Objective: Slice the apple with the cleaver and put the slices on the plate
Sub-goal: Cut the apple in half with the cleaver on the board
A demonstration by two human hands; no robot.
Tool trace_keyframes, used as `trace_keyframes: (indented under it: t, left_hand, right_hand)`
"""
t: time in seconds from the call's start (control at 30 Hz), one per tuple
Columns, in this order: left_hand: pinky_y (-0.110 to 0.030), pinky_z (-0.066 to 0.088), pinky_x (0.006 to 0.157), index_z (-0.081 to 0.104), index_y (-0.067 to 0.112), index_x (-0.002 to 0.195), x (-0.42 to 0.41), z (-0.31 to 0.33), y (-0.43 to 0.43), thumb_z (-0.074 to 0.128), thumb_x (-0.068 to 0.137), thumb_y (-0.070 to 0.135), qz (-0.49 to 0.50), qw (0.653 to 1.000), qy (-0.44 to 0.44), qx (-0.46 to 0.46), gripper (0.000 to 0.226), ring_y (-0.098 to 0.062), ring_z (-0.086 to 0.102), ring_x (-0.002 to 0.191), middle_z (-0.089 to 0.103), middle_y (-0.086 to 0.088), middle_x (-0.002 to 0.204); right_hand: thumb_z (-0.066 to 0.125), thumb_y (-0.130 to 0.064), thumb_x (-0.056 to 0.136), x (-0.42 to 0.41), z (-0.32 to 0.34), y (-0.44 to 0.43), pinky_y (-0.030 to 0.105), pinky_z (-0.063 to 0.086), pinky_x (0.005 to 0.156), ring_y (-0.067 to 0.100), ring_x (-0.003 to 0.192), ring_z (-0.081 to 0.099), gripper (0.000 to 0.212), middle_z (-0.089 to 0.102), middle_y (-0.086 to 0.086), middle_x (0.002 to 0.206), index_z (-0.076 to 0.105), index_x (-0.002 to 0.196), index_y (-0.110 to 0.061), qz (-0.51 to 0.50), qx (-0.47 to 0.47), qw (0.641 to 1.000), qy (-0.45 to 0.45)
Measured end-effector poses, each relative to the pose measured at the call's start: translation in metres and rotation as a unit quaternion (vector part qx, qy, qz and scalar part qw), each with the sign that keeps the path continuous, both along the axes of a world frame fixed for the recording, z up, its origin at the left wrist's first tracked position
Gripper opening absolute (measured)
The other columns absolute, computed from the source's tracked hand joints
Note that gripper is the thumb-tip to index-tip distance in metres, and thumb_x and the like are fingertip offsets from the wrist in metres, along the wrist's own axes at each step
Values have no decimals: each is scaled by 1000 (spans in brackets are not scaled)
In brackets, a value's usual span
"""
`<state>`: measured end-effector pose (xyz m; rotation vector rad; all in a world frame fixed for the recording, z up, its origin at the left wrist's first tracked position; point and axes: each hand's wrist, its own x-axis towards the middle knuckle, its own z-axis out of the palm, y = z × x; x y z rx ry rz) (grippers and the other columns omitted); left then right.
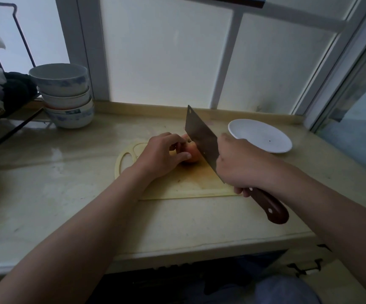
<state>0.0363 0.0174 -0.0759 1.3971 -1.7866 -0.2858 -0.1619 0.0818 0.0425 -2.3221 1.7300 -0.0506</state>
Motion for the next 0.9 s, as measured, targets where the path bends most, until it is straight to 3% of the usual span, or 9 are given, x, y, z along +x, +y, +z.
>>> trace_keyframes:
  t: [0.27, 0.43, 0.57, 0.9]
  left_hand:
    - [-40, 59, 86, 70, 20, 116, -1, -1, -3, 80, 83, 34, 9, 1000, -17, -5, 37, -16, 64, 94, 65, 1, 105]
    - [-38, 57, 94, 67, 25, 128, -4, -3, 0, 82, 82, 34, -6, 1000, 3, -6, 50, -15, 63, 104, 62, 2, 118]
    - [-40, 57, 93, 67, 23, 129, -6, -3, -1, 81, 83, 32, -13, 1000, -7, -17, 49, -16, 63, 103, 64, 0, 118]
    - [-39, 58, 88, 64, 18, 134, -10, -1, -3, 79, 85, 33, 23, 999, -23, -18, 53, -16, 64, 96, 68, -2, 112]
  right_hand:
    - [40, -6, 103, 5, 3, -12, 29, 54, 42, 24, 52, 67, 18, 61, 18, 90, 39, 119, -14, 14, 9, 1000, 10]
    - [37, -6, 102, 0, -5, -10, 27, 50, 38, 21, 43, 64, 9, 66, 19, 79, 39, 103, -15, 13, 18, 1000, -10]
    - [37, -5, 101, -2, -7, -11, 28, 48, 38, 21, 38, 61, 16, 66, 20, 72, 36, 92, -18, 13, 19, 1000, -19]
    - [40, -7, 103, 8, -1, -30, 27, 50, 40, 22, 51, 65, 12, 60, 17, 92, 37, 112, -15, 23, 29, 999, -16]
